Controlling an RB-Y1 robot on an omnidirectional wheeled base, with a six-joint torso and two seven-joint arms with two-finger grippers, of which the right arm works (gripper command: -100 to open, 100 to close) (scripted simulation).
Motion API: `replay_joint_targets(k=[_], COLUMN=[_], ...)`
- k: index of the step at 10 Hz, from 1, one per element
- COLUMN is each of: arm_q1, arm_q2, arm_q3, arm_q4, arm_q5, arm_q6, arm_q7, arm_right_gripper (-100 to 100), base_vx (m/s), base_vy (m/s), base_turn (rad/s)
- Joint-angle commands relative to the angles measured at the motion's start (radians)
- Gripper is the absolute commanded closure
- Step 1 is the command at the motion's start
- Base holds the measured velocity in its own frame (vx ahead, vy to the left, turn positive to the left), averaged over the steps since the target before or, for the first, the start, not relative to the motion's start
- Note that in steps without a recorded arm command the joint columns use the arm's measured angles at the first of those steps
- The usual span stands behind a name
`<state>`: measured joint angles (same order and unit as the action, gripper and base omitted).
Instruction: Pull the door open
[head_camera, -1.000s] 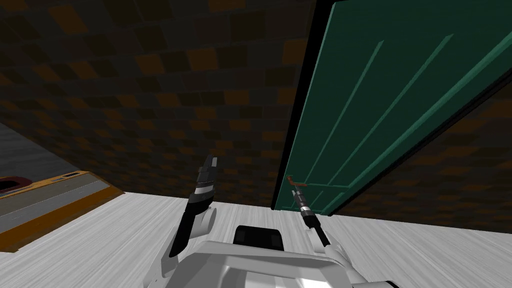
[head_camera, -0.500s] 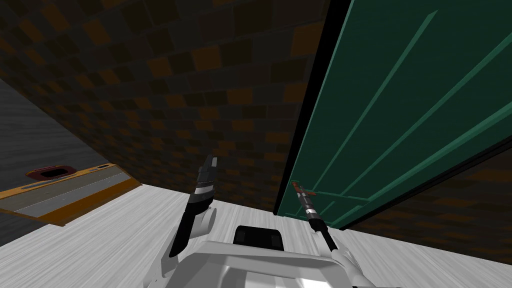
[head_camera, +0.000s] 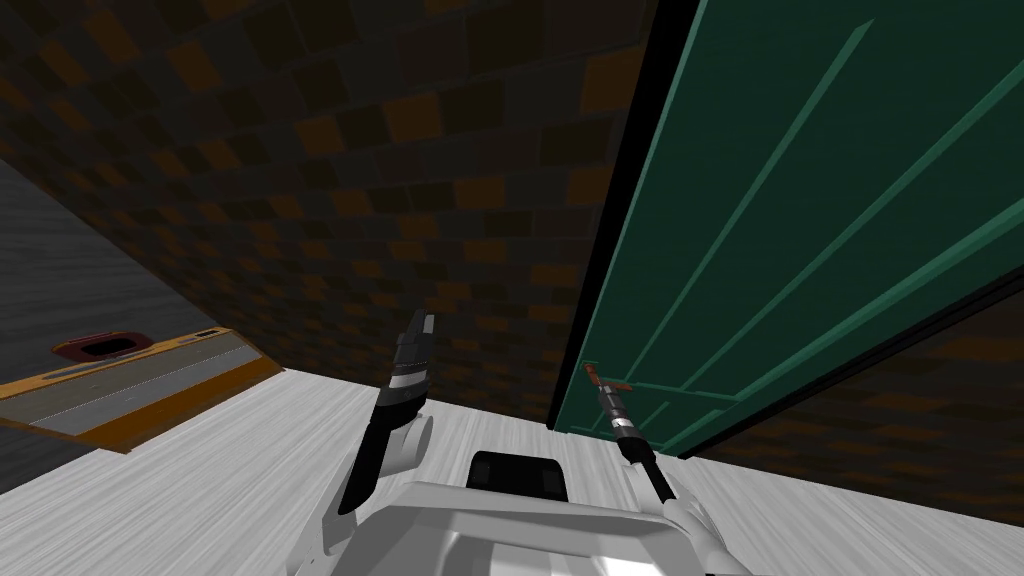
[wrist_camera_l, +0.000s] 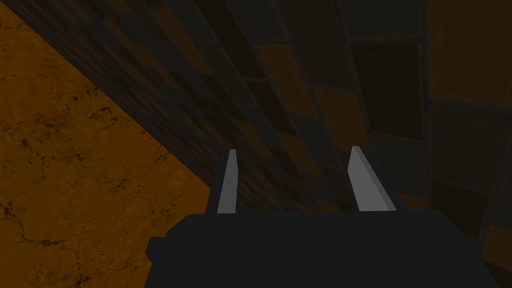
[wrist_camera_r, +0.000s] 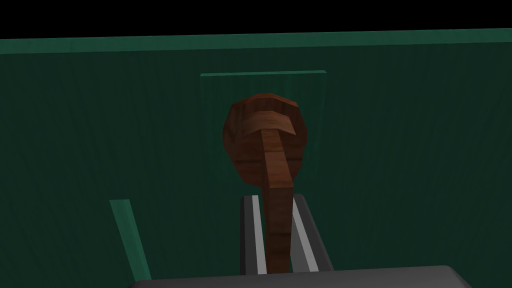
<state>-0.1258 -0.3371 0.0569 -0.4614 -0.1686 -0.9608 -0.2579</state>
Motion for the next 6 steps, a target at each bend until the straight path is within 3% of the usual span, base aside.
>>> replay_joint_targets(k=[1, 6], arm_q1=[0.0, 0.042], arm_q2=[0.001, -0.05], arm_q3=[0.0, 0.041], arm_q4=[-0.001, 0.002], arm_q5=[0.0, 0.021], arm_q6=[-0.002, -0.062], arm_q7=[0.0, -0.062], arm_right_gripper=[100, 100], base_vx=[0.0, -0.169], base_vy=[0.0, -0.047], base_turn=[0.0, 0.133])
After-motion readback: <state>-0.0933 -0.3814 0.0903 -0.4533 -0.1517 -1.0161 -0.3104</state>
